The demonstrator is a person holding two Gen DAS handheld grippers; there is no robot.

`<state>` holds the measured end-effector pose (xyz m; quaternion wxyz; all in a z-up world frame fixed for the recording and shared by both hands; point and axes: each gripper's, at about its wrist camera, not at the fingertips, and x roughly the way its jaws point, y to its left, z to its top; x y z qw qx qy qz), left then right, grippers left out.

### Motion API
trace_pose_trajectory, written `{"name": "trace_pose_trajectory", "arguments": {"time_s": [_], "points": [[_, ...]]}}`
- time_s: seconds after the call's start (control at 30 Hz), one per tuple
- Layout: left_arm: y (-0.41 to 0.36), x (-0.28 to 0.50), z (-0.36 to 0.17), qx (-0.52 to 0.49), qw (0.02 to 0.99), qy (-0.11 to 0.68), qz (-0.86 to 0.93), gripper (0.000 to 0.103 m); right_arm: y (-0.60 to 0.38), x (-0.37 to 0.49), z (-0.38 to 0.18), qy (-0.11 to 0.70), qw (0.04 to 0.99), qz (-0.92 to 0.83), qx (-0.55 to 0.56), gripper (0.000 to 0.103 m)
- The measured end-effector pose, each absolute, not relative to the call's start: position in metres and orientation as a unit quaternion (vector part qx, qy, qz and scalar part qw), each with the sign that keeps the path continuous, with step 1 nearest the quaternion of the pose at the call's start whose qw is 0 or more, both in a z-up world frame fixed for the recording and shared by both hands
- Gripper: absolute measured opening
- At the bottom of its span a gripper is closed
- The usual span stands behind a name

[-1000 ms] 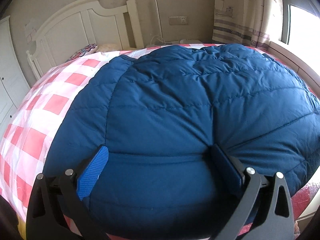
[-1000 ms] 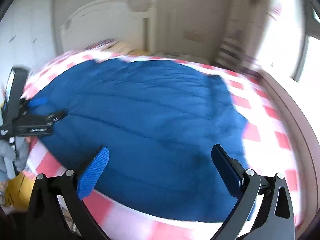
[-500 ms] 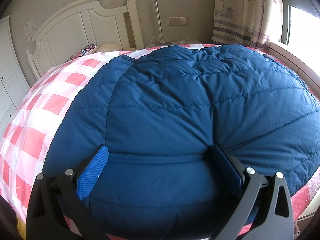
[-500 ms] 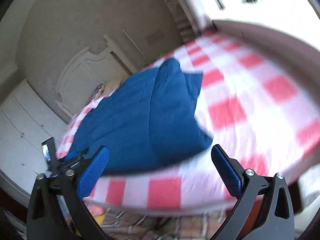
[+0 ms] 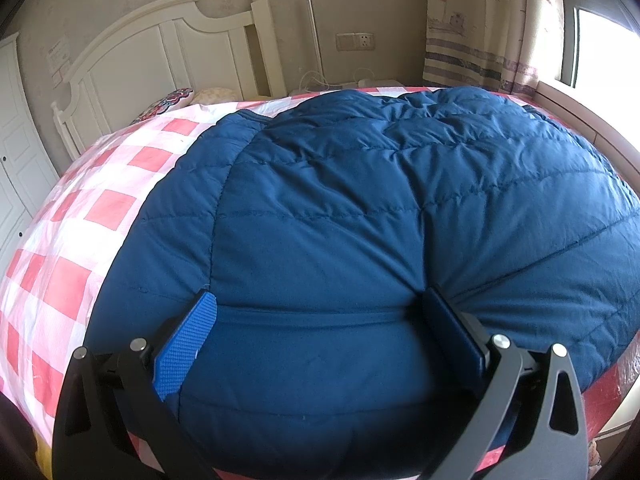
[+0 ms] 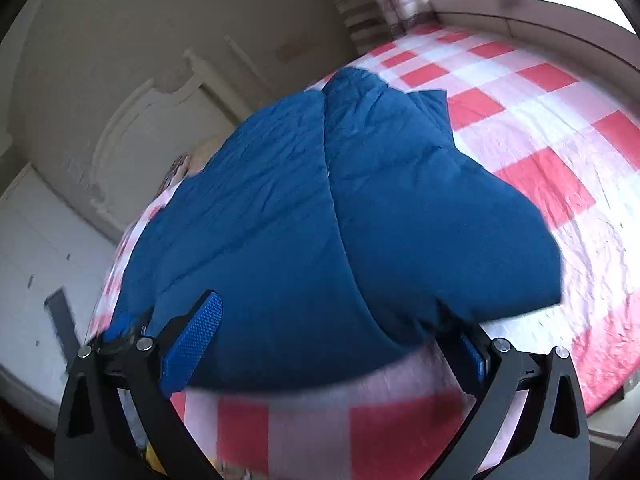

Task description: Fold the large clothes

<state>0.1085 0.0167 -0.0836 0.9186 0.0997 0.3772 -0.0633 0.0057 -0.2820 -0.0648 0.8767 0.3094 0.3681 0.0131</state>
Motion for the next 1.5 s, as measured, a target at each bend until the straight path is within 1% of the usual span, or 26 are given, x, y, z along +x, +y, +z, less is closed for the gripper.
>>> {"name": "trace_pose_trajectory", "arguments": {"time_s": [0.13,0.33,0.43,0.5,0.53,0.6,0.67,0.73,0.9,0.97,1.0,1.03,1.07,1.1,1.13,1.23,1.33,1.5], "points": [[0.016,0.107,-0.084,0.099,0.919,0.377,-0.064,0.101,-0.281,-0.001,-0.065,0.382,0.865,0.045,0.322,0.099],[0.016,0.107,-0.084,0.099,0.919,0.377,-0.065,0.101,-0.287,-0.001,-0.066,0.363,0.873,0.048,0.324,0.097],[0.016,0.107,-0.084,0.101,0.918,0.377,-0.066,0.101,-0.313,0.016,-0.069,0.318,0.870,-0.009,0.375,0.095],[0.016,0.107,-0.085,0.101,0.918,0.377,-0.066,0.101,-0.319,0.030,-0.068,0.305,0.864,-0.028,0.399,0.095],[0.015,0.107,-0.085,0.102,0.918,0.377,-0.066,0.101,-0.317,0.035,-0.067,0.309,0.862,-0.020,0.401,0.094],[0.015,0.107,-0.085,0.103,0.918,0.377,-0.065,0.101,-0.308,0.041,-0.067,0.308,0.865,0.000,0.397,0.087],[0.015,0.107,-0.086,0.104,0.918,0.377,-0.063,0.101,-0.304,0.038,-0.067,0.310,0.864,0.019,0.397,0.087],[0.014,0.107,-0.086,0.106,0.918,0.377,-0.062,0.101,-0.303,0.032,-0.069,0.309,0.867,0.029,0.390,0.080],[0.013,0.107,-0.087,0.108,0.918,0.376,-0.060,0.101,-0.303,0.017,-0.069,0.318,0.863,0.030,0.392,0.080],[0.014,0.107,-0.087,0.108,0.918,0.377,-0.060,0.101,-0.297,0.015,-0.068,0.320,0.870,0.029,0.373,0.080],[0.014,0.107,-0.087,0.109,0.918,0.377,-0.060,0.101,-0.296,0.013,-0.069,0.314,0.875,0.031,0.366,0.077],[0.014,0.107,-0.087,0.109,0.918,0.376,-0.060,0.101,-0.298,0.013,-0.071,0.308,0.877,0.032,0.368,0.071],[0.014,0.107,-0.087,0.109,0.918,0.376,-0.060,0.101,-0.300,0.010,-0.071,0.301,0.877,0.036,0.372,0.068],[0.014,0.107,-0.087,0.109,0.918,0.376,-0.060,0.101,-0.304,0.007,-0.071,0.288,0.877,0.044,0.383,0.062],[0.014,0.107,-0.087,0.110,0.918,0.376,-0.059,0.101,-0.306,0.004,-0.071,0.281,0.877,0.048,0.387,0.054],[0.011,0.102,-0.082,0.121,0.916,0.379,-0.050,0.101,-0.316,-0.006,-0.065,0.251,0.879,0.067,0.400,0.040],[0.008,0.095,-0.063,0.109,0.910,0.393,-0.076,0.100,-0.327,-0.022,-0.059,0.227,0.879,0.084,0.412,0.033],[-0.002,0.089,-0.008,0.102,0.922,0.357,-0.107,0.101,-0.344,-0.043,-0.054,0.207,0.873,0.096,0.431,0.032]]}}
